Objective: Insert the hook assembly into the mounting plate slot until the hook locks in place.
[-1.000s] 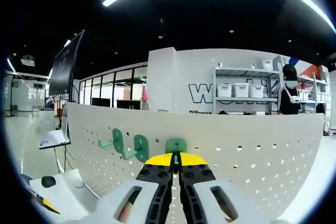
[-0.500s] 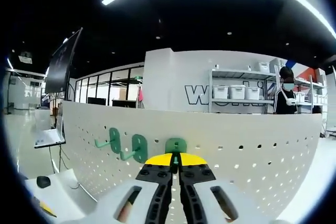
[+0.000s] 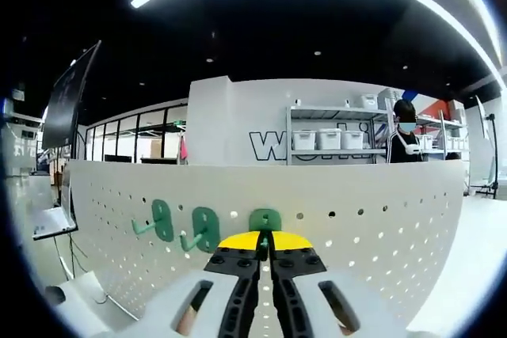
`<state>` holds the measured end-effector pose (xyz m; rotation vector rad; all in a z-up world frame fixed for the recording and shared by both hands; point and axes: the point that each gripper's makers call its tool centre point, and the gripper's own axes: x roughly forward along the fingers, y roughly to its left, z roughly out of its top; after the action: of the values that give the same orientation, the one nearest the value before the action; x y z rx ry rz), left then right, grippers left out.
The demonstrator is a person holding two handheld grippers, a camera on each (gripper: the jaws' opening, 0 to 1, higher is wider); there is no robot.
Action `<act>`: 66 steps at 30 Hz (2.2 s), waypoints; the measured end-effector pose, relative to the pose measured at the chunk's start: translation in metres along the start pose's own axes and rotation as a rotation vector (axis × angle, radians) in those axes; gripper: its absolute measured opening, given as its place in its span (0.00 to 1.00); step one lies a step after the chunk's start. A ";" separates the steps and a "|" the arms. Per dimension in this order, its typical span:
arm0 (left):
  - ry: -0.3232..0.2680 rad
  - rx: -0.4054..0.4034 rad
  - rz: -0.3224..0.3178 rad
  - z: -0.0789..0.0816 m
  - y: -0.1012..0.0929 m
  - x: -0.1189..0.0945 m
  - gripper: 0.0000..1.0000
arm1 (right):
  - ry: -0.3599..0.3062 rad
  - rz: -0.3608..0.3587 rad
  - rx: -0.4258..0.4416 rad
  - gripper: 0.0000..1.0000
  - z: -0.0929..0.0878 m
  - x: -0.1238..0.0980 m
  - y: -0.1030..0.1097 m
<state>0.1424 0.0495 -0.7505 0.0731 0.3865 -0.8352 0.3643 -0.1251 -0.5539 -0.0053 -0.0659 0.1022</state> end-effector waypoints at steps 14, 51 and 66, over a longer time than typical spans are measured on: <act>-0.008 -0.008 -0.001 0.000 0.001 0.000 0.67 | -0.033 0.085 -0.023 0.06 0.002 -0.005 0.005; -0.013 0.015 0.004 0.005 -0.003 0.001 0.67 | -0.074 0.355 0.021 0.50 -0.008 -0.041 0.022; -0.028 0.013 0.004 0.010 -0.002 0.001 0.67 | -0.033 0.406 -0.055 0.49 -0.027 -0.085 0.012</act>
<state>0.1443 0.0455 -0.7411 0.0746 0.3548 -0.8337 0.2806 -0.1215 -0.5864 -0.0726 -0.1004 0.5067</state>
